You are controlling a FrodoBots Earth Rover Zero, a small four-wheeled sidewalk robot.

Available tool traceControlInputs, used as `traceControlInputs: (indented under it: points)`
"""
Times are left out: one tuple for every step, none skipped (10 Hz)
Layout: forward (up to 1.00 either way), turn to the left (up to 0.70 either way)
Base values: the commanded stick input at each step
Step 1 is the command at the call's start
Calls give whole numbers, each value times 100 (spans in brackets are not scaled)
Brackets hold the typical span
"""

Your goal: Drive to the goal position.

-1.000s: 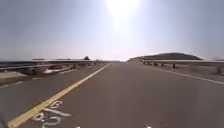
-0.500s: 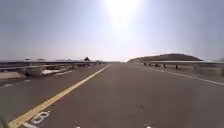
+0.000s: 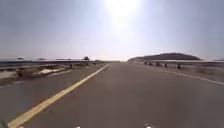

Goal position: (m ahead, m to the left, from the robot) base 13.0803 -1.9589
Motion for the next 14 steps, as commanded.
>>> traceControlInputs:
  points:
    - [70, 0]
    - [70, 0]
    - [70, 0]
    - [70, 0]
    - [70, 0]
    - [70, 0]
    - [70, 0]
    - [70, 0]
    - [70, 0]
    - [70, 0]
    - [70, 0]
    - [70, 0]
    - [70, 0]
    - [70, 0]
